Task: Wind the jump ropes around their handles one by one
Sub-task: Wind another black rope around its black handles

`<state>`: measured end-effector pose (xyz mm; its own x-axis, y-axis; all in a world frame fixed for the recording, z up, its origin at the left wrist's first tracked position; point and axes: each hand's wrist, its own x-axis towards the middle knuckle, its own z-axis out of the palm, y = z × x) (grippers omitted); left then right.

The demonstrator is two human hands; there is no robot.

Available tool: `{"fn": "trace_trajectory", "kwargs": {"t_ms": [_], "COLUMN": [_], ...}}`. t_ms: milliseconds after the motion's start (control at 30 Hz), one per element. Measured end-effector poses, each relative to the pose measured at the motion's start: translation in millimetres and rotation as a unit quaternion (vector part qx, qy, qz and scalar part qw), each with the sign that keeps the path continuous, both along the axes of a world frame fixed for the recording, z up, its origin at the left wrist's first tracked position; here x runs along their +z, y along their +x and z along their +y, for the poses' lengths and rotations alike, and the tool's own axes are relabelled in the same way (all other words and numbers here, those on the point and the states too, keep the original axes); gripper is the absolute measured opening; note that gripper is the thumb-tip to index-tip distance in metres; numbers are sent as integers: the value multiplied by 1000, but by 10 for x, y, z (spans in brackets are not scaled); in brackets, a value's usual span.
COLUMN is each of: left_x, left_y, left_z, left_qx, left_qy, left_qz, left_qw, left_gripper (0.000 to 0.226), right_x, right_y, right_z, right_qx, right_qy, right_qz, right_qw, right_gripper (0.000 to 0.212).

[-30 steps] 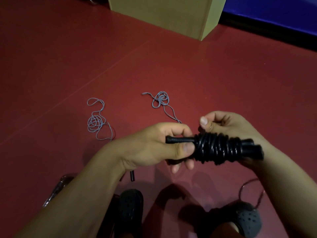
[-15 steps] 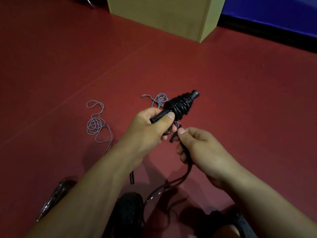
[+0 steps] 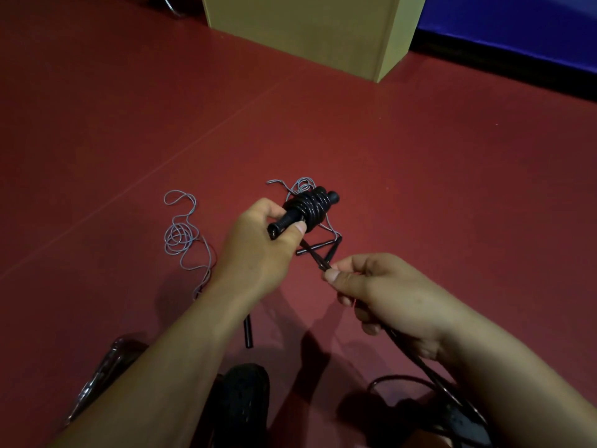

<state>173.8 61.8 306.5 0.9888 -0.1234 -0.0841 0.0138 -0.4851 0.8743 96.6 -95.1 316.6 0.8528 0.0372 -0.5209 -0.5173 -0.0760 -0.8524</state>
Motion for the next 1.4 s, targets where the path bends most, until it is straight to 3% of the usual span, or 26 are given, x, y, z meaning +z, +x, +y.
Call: {"fn": "trace_trajectory", "kwargs": {"t_ms": [267, 533, 633, 800, 900, 1033, 1100, 1233, 1400], "left_x": [-14, -56, -72, -122, -97, -29, -15, 42, 141], "left_y": [-29, -28, -51, -71, -107, -151, -165, -189, -166], "left_z": [11, -16, 0, -6, -39, -69, -71, -63, -40], "left_qx": [-62, -77, -113, -211, -272, -321, -345, -383, -378], "left_qy": [60, 60, 93, 95, 81, 77, 61, -36, -150], "left_qz": [-35, -9, 5, 52, 68, 54, 61, 122, 122], "left_qw": [996, 995, 989, 971, 956, 942, 934, 915, 905], "left_gripper": [10, 14, 12, 7, 3, 4, 5, 7, 20], "right_x": [139, 254, 254, 225, 221, 158, 143, 198, 253], "right_y": [-3, -41, -64, -51, -54, -42, -28, -2, 14], "right_z": [-87, -175, -184, -260, -311, -389, -413, -464, -612], "right_qx": [54, 83, 91, 71, 43, 11, -7, -40, -71], "right_qy": [-45, -76, -75, -86, -153, -325, -353, -314, -153], "right_qz": [-40, 8, 19, -56, -100, -170, -173, -152, -126], "right_qw": [997, 994, 993, 992, 982, 930, 920, 936, 978], "right_gripper": [28, 43, 42, 34, 34, 26, 24, 30, 48]}}
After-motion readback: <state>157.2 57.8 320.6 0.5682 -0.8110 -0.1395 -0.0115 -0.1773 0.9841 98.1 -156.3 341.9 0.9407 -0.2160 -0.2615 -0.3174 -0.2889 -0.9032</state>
